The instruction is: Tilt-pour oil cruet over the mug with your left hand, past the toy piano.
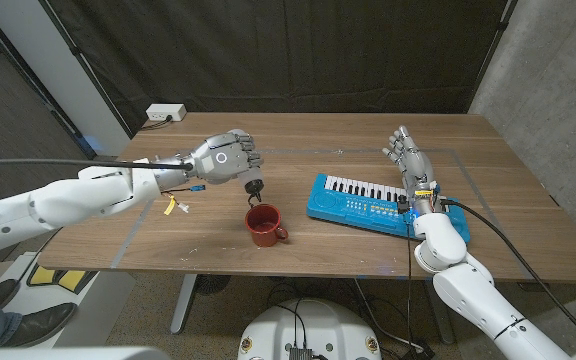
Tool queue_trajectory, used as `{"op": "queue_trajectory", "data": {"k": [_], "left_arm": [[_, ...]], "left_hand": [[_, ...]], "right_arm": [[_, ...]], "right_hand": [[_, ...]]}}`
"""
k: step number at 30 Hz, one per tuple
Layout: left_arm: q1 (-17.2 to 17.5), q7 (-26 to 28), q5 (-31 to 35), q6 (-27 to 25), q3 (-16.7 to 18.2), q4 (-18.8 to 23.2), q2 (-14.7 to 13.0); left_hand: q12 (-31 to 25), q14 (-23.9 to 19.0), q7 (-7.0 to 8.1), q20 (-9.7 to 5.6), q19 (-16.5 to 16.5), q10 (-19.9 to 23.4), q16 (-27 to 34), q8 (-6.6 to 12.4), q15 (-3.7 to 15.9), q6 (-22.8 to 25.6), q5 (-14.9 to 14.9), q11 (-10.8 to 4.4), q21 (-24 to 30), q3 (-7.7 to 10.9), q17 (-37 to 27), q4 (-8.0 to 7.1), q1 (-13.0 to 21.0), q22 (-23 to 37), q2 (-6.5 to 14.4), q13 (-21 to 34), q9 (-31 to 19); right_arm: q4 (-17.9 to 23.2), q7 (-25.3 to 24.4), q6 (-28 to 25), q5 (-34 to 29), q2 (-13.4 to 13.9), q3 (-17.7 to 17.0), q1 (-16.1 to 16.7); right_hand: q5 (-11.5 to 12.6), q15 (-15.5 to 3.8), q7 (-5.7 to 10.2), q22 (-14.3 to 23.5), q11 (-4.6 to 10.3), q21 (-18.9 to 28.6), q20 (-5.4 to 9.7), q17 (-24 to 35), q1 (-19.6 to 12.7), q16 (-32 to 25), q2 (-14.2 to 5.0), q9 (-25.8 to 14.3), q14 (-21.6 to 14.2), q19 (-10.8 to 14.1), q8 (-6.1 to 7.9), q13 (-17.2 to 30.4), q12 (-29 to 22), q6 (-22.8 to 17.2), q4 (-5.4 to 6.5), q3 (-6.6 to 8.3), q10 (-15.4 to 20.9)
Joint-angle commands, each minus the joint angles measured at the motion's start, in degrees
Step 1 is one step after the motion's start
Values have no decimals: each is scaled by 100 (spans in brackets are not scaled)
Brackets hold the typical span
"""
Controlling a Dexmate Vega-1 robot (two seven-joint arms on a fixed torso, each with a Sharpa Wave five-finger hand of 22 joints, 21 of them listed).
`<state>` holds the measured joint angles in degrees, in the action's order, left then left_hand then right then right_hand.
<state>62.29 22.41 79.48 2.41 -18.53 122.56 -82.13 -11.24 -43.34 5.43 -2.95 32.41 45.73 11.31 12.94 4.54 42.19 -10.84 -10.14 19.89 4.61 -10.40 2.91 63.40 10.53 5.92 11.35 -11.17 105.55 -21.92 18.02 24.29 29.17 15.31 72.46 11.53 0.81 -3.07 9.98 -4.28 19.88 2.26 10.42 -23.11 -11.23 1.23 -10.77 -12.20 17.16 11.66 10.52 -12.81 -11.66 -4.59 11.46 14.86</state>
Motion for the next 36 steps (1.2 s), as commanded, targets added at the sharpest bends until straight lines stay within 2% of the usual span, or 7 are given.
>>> {"op": "queue_trajectory", "data": {"k": [1,18,26,36], "left_arm": [[-247,-331,369,231,-77,113,-81],[-691,-401,981,695,-349,135,87],[-851,-760,1315,943,-465,342,109],[-1113,-1205,1625,1181,-626,471,358]], "left_hand": [[-21,-60,25,-368,7,81,0,37,735,85,-49,-63,-20,142,-6,-92,26,12,-15,25,-11],[-24,-133,53,-401,46,160,5,50,766,164,-55,-112,-30,154,-5,-64,62,12,-26,24,-7],[-17,-123,93,-400,49,171,-10,44,768,163,-59,-146,-39,144,-1,-34,87,11,-78,23,-5],[-14,-148,102,-395,49,190,-7,46,762,186,-68,-153,-50,136,-5,-31,84,13,-94,23,-3]], "right_arm": [[-189,89,62,73,-47,69,-128],[-251,68,194,85,-66,53,-93],[-264,63,298,62,-95,60,-37],[-263,57,391,70,-121,55,84]], "right_hand": [[11,-11,-5,24,-5,-27,156,18,-24,16,-48,-27,-47,42,-18,29,-7,-46,-10,-9,51],[11,-16,2,25,-6,-52,155,19,-21,19,-52,-27,-51,59,-21,29,-3,-46,-12,-15,56],[10,-17,-7,25,-2,-66,155,19,-20,20,-57,-27,-51,66,-20,29,0,-51,-13,-17,55],[9,-19,2,26,-1,-83,154,19,-18,21,-56,-27,-56,77,-21,29,-4,-54,-16,-23,75]]}}
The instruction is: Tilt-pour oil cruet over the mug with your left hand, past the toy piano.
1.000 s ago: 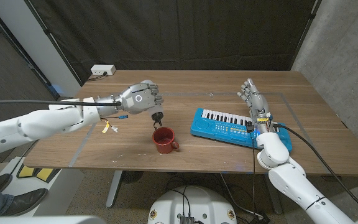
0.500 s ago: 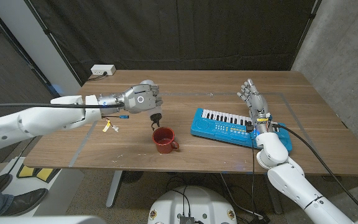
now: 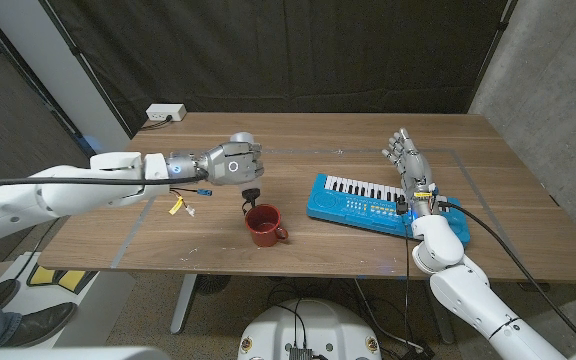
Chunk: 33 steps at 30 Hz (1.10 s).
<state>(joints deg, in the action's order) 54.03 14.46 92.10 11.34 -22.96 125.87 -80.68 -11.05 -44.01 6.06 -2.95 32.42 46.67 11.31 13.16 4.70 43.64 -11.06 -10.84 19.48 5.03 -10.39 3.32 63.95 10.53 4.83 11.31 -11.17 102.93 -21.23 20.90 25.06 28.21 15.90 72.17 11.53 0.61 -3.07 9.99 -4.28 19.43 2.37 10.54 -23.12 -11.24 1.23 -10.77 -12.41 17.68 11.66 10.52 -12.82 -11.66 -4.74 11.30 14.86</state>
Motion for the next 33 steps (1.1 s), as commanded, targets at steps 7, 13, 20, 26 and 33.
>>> {"op": "queue_trajectory", "data": {"k": [7,13,20,26,33], "left_arm": [[-481,-320,515,377,-362,52,440],[-707,-171,534,523,-556,-94,658],[-890,-27,486,588,-702,-231,774],[-979,6,403,629,-759,-290,789],[-1006,-2,285,645,-768,-311,752]], "left_hand": [[-35,-90,35,-395,44,119,-8,25,749,57,-52,-83,-17,92,-7,-72,27,14,12,26,-3],[-43,-96,52,-393,12,160,-10,25,761,71,-60,-85,-37,106,-8,-65,49,16,34,26,-4],[-25,-151,23,-424,-27,169,-7,33,792,120,-79,-91,-67,217,-10,8,222,20,160,26,-6],[-37,-223,5,-444,-2,239,1,61,779,218,-89,-89,-65,317,-10,55,350,24,281,27,-7],[-43,-244,11,-482,18,277,-5,62,785,240,-86,-88,-62,352,-7,80,401,24,300,28,-6]], "right_arm": [[46,-50,121,-20,-23,-27,214],[120,-83,94,-41,10,-68,281],[178,-111,42,-27,34,-120,327],[148,-96,27,-7,23,-120,306],[95,-63,2,6,10,-97,224]], "right_hand": [[9,2,-2,26,-4,-49,142,7,-17,19,-56,-27,-48,34,-20,30,-2,-60,-2,-12,76],[9,7,-3,26,0,-57,142,6,-17,19,-55,-27,-53,39,-22,30,-1,-58,-4,-14,78],[8,4,6,26,-1,-71,141,7,-12,20,-54,-27,-55,45,-22,30,1,-62,-5,-20,80],[8,4,8,27,-1,-86,138,7,-11,22,-56,-27,-56,50,-23,30,3,-62,-6,-24,81],[9,6,5,27,-4,-97,137,6,-14,25,-60,-28,-53,56,-24,30,5,-61,-9,-24,80]]}}
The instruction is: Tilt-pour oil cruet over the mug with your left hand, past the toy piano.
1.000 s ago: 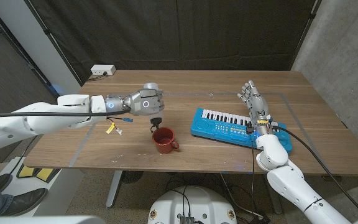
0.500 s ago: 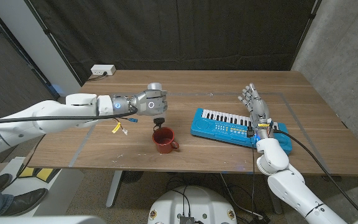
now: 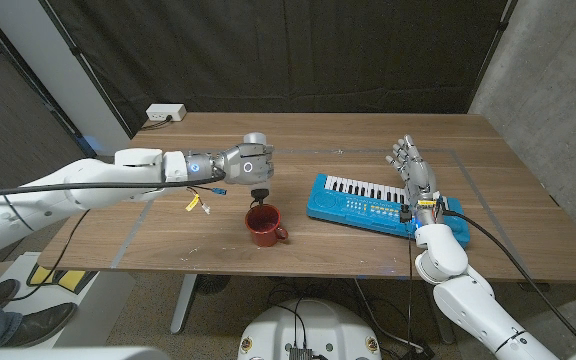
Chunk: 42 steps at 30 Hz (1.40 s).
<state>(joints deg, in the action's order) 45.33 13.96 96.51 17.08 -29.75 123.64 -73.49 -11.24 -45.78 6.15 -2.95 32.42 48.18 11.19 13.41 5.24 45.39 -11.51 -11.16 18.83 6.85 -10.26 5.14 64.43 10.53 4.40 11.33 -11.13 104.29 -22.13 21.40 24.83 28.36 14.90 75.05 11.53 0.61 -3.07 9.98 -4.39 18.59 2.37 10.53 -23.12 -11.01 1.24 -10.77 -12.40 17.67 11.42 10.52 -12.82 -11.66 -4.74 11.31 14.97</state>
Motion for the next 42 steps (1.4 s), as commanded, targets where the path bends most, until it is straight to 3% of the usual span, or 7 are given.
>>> {"op": "queue_trajectory", "data": {"k": [1,19,42], "left_arm": [[-137,46,-158,70,-91,-87,32],[-202,-173,-407,101,-28,-162,63],[322,-466,-2140,-374,555,-156,229]], "left_hand": [[-23,-68,3,-483,19,125,7,37,730,70,-40,-56,3,171,-21,-100,356,24,344,26,-9],[23,33,30,-437,-35,57,-47,-21,695,-6,23,-44,-35,113,-17,-162,225,28,257,24,0],[45,92,25,-407,-55,-33,-43,-83,682,-135,43,-41,-63,49,-21,-253,61,28,212,25,-3]], "right_arm": [[-41,27,-48,29,-5,4,-65],[-27,-66,-79,-36,-55,50,-82],[-26,-107,-121,-101,-107,145,-122]], "right_hand": [[9,5,4,27,8,-13,137,7,-14,2,-61,-28,-56,58,0,30,5,-62,-10,-24,70],[9,5,-5,28,10,-47,136,8,-14,3,-71,-28,-63,70,-2,31,10,-63,-13,-29,72],[8,12,-3,30,7,-84,136,8,-12,7,-76,-28,-61,84,-4,31,12,-65,-18,-38,82]]}}
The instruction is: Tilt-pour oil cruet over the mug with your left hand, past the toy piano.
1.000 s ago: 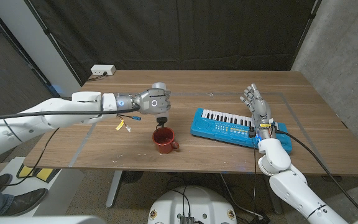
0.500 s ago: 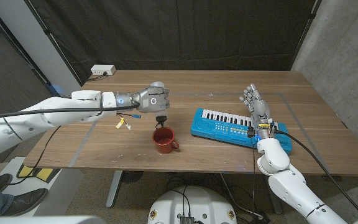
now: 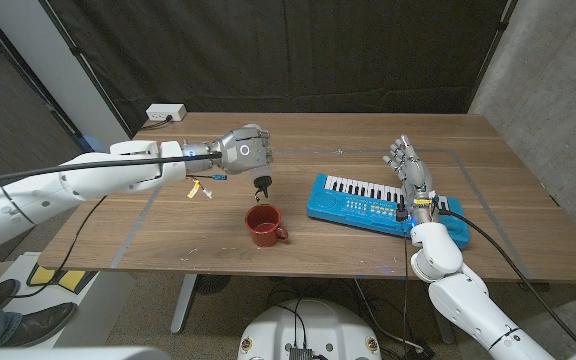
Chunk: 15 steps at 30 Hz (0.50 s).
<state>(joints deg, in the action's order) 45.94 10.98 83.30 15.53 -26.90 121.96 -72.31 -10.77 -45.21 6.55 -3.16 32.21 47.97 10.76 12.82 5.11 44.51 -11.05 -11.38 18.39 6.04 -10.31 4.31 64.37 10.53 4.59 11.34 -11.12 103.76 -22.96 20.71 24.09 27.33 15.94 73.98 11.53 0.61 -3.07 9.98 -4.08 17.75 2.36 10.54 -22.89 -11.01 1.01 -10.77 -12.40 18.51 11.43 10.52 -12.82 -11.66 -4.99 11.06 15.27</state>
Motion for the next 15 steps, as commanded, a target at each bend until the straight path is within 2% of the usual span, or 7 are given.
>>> {"op": "queue_trajectory", "data": {"k": [1,8,15], "left_arm": [[276,-214,-893,-226,288,16,131],[371,-307,-1467,-266,391,-58,337],[462,-485,-2522,-343,538,-200,718]], "left_hand": [[-1,46,-24,-382,-37,-19,-3,-33,698,-72,-3,-21,-22,125,-15,-176,57,29,189,24,-5],[0,47,-40,-368,-35,-49,5,-36,698,-82,-7,3,-28,113,-15,-196,22,29,183,25,-8],[-9,27,-65,-357,-27,-48,16,-34,689,-81,-10,12,-33,94,-14,-211,-10,29,163,26,-10]], "right_arm": [[37,-22,-61,-29,4,40,-13],[128,-41,-121,-37,46,23,7],[243,-48,-175,-48,110,-15,48]], "right_hand": [[8,7,-6,30,-23,-2,137,7,-34,8,-54,-28,-61,1,-4,31,12,-67,6,-14,51],[7,11,-5,31,-21,-15,135,6,-34,10,-54,-28,-59,6,-3,31,14,-70,4,-17,51],[7,10,-4,31,-21,-28,133,7,-33,11,-57,-28,-59,9,-4,31,15,-72,3,-20,52]]}}
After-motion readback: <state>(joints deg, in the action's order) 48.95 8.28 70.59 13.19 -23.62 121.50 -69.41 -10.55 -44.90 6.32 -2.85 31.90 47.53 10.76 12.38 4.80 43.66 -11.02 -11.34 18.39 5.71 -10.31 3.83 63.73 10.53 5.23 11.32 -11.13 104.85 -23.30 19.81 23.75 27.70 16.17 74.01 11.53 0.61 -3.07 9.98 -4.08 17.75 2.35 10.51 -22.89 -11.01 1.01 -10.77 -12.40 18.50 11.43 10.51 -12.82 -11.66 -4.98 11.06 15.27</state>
